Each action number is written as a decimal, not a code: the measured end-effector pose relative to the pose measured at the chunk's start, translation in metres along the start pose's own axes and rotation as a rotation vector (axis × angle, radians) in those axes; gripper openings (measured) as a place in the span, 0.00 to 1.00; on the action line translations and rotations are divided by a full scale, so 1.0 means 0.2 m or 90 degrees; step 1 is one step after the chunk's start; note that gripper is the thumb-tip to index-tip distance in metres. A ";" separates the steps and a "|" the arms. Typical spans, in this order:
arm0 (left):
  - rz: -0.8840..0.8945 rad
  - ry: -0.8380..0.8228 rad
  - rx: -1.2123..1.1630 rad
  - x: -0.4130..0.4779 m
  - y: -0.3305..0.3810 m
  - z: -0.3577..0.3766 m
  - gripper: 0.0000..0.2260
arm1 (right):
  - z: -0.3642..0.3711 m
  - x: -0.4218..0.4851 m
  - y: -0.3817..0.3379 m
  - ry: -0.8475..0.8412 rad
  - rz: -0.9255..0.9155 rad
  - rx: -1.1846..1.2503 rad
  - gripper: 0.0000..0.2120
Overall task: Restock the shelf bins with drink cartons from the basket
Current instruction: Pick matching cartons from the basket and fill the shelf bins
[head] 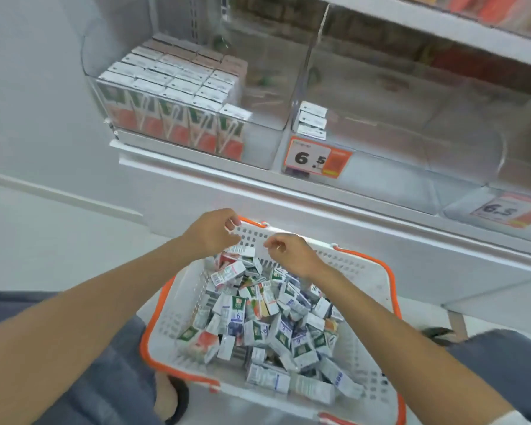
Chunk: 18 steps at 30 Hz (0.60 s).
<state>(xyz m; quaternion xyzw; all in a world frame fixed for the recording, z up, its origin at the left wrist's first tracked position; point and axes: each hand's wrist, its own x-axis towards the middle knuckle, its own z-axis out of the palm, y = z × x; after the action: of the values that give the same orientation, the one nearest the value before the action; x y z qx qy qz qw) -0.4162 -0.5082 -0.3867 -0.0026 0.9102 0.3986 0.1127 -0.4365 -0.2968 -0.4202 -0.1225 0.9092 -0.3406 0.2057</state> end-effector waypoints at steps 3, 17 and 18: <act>-0.108 -0.026 -0.117 -0.03 -0.13 0.16 0.07 | 0.18 -0.04 0.33 -0.095 0.113 -0.004 0.13; -0.241 -0.111 -0.039 -0.08 -0.45 0.53 0.07 | 0.61 0.32 0.54 -0.411 -0.009 -0.266 0.34; -0.247 -0.107 -0.045 -0.07 -0.45 0.53 0.07 | 0.62 0.32 0.55 -0.405 -0.029 -0.286 0.34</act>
<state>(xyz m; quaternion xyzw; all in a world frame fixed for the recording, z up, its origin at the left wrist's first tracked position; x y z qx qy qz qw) -0.3730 -0.4947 -0.5190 -0.1482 0.8655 0.4000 0.2626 -0.4455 -0.3103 -0.5969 -0.2841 0.8489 -0.0824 0.4379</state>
